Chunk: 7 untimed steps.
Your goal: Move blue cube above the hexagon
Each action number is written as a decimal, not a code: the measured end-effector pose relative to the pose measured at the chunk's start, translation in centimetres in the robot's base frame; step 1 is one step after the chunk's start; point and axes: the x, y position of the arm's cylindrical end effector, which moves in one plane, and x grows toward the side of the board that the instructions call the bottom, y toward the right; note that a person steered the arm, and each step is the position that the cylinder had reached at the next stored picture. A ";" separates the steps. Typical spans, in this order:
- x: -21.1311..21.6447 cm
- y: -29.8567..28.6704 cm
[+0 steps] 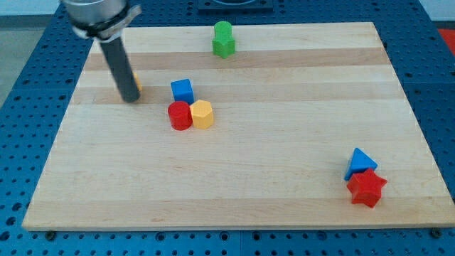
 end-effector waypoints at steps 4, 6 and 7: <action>-0.5 14.2; -0.1 7.0; -1.4 6.6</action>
